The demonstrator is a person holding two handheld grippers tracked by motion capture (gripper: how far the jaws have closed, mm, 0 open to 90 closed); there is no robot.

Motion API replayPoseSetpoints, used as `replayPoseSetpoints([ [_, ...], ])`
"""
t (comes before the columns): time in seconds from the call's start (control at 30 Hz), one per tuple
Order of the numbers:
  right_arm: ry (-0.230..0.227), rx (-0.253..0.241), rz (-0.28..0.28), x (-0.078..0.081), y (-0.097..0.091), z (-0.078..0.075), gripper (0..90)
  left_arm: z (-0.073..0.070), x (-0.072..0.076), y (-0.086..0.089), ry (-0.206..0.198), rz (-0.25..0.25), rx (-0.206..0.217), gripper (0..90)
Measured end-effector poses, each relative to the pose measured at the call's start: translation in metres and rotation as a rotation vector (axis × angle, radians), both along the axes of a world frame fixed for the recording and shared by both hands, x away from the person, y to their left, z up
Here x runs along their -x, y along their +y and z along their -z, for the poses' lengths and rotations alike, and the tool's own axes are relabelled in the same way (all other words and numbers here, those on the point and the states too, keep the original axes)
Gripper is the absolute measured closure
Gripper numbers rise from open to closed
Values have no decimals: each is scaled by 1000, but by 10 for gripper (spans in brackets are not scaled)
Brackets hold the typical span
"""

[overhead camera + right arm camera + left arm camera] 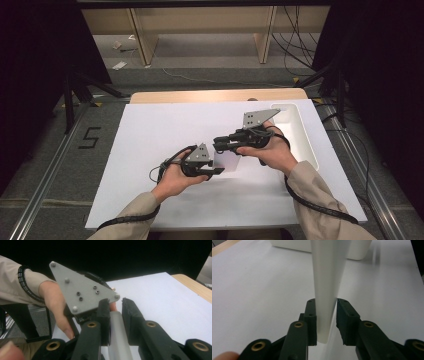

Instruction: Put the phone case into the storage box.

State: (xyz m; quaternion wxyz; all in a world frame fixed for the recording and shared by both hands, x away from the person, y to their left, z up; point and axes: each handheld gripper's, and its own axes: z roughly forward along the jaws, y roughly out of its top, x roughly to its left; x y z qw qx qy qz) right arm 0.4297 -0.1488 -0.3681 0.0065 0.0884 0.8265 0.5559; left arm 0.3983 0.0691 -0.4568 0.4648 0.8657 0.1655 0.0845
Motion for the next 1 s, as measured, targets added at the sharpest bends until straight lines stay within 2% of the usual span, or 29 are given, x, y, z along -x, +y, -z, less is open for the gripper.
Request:
replayPoseSetpoints([
  [0.23, -18, -4, -15, -1, -2, -1, 733, -3, 0, 1, 47, 30, 11, 785],
  [0.33, -33, -9, -22, 0, -2, -2, 676, -5, 1, 1, 48, 37, 8, 802],
  [0.4, -52, -8, -5, 0, -3, -3, 668, -6, 0, 2, 56, 18, 15, 806],
  [0.47, -52, -23, 13, -2, -5, -3, 588, -6, -1, 3, 53, 7, 5, 805],
  [0.53, -65, -16, 43, -3, -6, -3, 494, -7, -1, 5, 52, -14, 0, 806],
  [0.6, -70, -37, 78, -4, -9, -4, 434, -7, -2, 6, 55, -36, -1, 805],
  [0.67, -65, -58, 112, -5, -10, -4, 350, -8, -2, 6, 55, -71, 0, 805],
  [0.77, -65, -80, 164, -8, -13, -3, 277, -9, -3, 9, 58, -139, -1, 804],
  [0.83, -49, -104, 208, -9, -15, 0, 263, -11, -4, 12, 67, -187, 7, 804],
  [1.0, -15, -97, 335, -13, -19, 7, 224, -14, -6, 18, 67, -289, 12, 803],
])
